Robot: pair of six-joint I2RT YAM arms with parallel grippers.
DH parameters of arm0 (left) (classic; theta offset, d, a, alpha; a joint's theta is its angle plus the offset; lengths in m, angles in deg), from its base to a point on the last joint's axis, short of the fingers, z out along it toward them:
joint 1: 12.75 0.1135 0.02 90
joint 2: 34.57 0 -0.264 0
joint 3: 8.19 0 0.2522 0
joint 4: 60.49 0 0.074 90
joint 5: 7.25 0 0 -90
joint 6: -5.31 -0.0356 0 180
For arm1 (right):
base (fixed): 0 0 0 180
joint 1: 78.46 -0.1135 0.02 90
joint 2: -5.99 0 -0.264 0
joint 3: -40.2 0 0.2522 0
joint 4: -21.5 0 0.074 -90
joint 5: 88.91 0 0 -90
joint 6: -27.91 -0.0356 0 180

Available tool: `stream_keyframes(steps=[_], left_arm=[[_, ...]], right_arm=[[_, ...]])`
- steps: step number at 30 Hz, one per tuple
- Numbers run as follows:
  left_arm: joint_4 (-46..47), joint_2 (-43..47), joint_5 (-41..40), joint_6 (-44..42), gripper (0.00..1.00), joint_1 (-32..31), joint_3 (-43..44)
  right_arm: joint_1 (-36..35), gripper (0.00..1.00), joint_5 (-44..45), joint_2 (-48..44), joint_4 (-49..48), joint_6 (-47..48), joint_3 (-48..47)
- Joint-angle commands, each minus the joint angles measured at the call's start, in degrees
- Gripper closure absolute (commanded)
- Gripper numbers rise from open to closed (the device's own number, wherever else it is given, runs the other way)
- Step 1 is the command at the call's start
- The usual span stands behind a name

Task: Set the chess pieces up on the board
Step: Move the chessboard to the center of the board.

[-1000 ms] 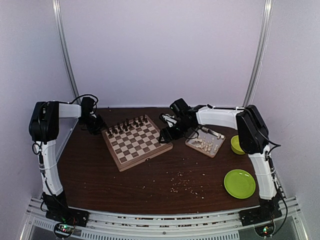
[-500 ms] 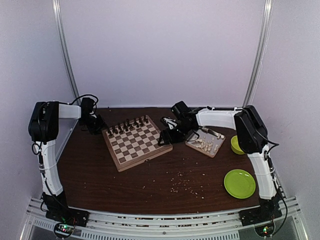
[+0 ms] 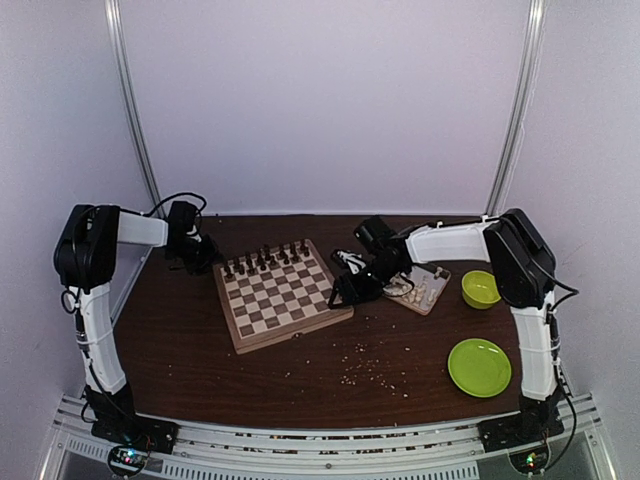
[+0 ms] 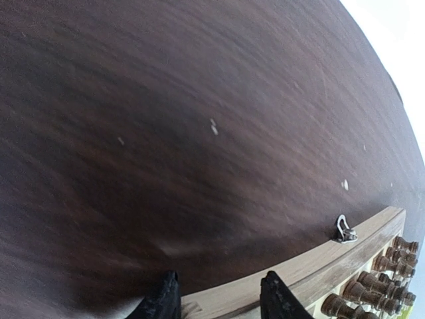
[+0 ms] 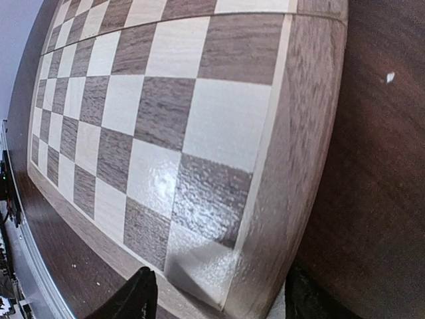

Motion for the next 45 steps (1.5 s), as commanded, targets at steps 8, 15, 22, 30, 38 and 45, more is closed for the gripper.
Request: stream_keyframes(steps=[8, 15, 22, 30, 38, 45], left_arm=[[-0.37, 2.14, 1.25, 3.64, 0.58, -5.68, -9.77], [1.69, 5.33, 0.97, 4.27, 0.59, -7.42, -14.35], [1.91, 7.56, 0.00, 4.61, 0.60, -10.27, -16.52], [3.66, 8.92, -0.27, 5.61, 0.60, -12.18, -19.67], [5.20, 10.35, -0.07, 6.37, 0.60, -13.83, -22.81], [5.82, 10.96, -0.43, 6.59, 0.60, -14.63, -23.66]], right_arm=[[-1.02, 0.44, -4.67, -8.52, 0.45, 2.52, 11.25], [-1.09, 0.47, -4.45, -11.89, 1.98, 5.25, 16.14], [-2.97, 0.50, -4.29, -15.81, 3.66, 8.26, 18.48], [-7.01, 0.52, -3.04, -19.66, 7.04, 13.47, 22.85], [-9.52, 0.52, -4.05, -18.81, 9.16, 15.65, 22.34], [-10.62, 0.54, -3.67, -18.88, 11.68, 17.24, 21.67]])
